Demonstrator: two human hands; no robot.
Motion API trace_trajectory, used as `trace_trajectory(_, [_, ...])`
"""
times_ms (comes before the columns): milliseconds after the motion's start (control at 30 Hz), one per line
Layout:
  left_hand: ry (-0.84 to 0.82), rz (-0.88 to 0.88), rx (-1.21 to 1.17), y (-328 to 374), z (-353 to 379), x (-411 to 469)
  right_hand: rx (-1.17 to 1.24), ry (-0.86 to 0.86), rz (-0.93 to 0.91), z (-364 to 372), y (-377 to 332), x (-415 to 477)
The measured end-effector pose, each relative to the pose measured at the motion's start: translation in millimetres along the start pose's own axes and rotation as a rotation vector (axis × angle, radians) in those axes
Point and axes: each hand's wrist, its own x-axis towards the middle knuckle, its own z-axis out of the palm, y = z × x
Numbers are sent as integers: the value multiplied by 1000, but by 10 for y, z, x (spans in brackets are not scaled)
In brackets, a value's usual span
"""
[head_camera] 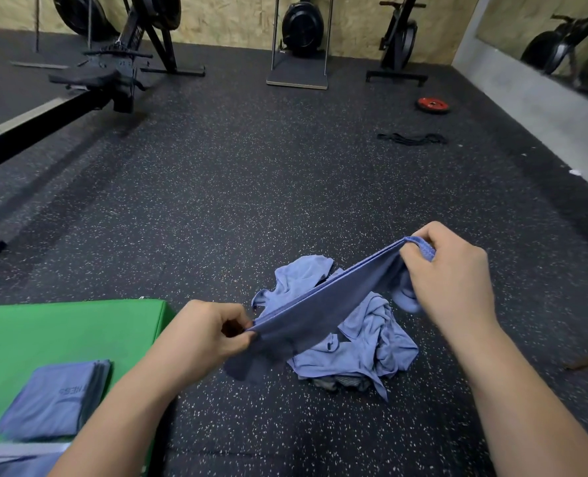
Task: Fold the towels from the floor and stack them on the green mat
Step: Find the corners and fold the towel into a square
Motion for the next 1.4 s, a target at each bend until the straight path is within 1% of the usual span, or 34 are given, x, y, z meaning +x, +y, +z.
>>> trace_trajectory(167, [-19, -54, 88, -106, -44, 11, -8, -4, 5, -3, 15, -1])
trace_trajectory(367, [-26, -104, 89, -213, -118, 22, -10, 3, 34, -7, 43, 21])
trace_trajectory(600, [62, -61, 59, -156, -193, 11, -10, 12, 61, -44, 69, 40])
trace_trajectory(700, [135, -46, 88, -120, -232, -1, -14, 7, 74, -49, 80, 42])
trace_trajectory(800, [212, -77, 97, -121, -286, -1, -12, 5, 82, -47, 83, 41])
trace_trajectory(933, [289, -113, -18, -141, -312, -11, -19, 4, 89, -47, 91, 57])
trace_trajectory(1033, [373, -143, -185, -114, -328, -5, -32, -54, 98, -8, 145, 73])
trace_trajectory(1100, [383, -155, -245, -85, -320, 5, -42, -118, 82, 47, 191, 69])
trace_trajectory(1233, [317, -162, -216, 39, -204, 24, -69, -229, 36, 170, 248, 57])
trace_trajectory(1400, [264, -132, -161, 156, -33, 38, -113, -283, -16, 298, 264, 28])
